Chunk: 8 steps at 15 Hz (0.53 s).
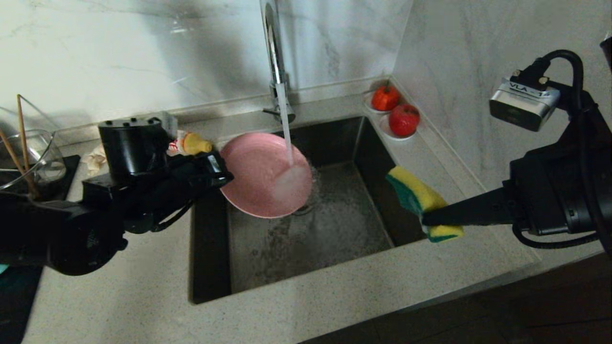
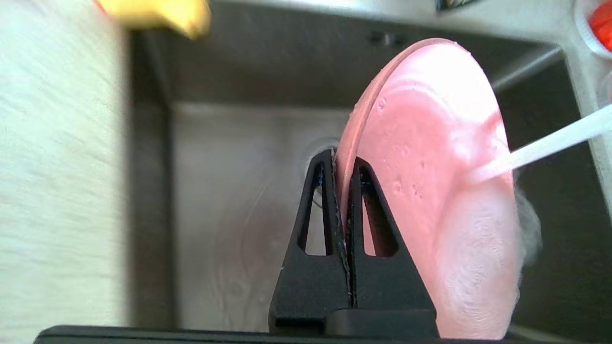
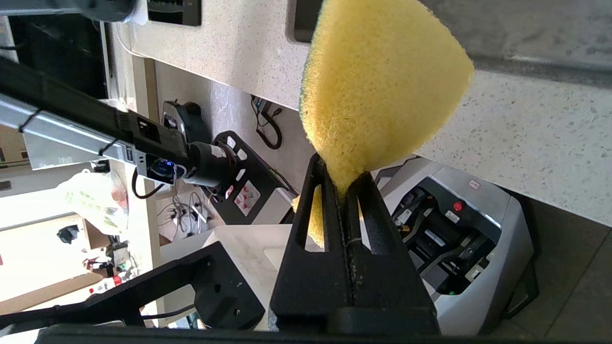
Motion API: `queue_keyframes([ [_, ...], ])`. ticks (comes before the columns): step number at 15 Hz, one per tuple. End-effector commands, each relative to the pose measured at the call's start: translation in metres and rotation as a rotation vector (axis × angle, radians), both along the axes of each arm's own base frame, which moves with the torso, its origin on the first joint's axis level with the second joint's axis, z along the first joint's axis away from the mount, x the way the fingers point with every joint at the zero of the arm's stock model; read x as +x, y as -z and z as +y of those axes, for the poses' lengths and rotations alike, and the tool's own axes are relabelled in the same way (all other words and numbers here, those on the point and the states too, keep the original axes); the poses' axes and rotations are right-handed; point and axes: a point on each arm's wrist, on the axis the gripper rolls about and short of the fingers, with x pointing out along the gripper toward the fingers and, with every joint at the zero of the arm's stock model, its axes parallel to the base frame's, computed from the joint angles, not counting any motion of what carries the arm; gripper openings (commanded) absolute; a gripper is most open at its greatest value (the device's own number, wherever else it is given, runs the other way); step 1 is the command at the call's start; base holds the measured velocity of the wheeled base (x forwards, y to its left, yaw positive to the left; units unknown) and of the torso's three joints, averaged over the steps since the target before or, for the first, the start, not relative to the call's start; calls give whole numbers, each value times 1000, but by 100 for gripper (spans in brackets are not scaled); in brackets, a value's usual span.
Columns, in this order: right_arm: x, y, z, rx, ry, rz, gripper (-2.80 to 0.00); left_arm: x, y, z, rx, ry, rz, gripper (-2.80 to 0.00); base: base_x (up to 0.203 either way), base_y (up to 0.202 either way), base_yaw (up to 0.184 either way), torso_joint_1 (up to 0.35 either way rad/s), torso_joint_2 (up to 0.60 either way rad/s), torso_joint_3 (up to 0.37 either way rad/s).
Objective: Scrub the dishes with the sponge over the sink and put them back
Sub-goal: Rinse the plate
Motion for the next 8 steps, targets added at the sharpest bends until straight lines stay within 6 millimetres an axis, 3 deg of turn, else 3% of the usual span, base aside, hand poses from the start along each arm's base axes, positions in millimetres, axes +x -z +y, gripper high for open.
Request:
queue_keyframes([
  [1, 0, 3, 0, -5, -2, 12, -280, -23, -26, 15, 21, -20, -87, -280, 0, 0, 0, 0, 0, 0],
  [5, -2, 4, -1, -5, 3, 16, -280, -55, -42, 27, 84, -31, -157, -280, 0, 0, 0, 0, 0, 0],
  [8, -3, 3, -2, -3, 5, 15, -280, -65, -45, 39, 168, -74, -259, -280, 0, 0, 0, 0, 0, 0],
])
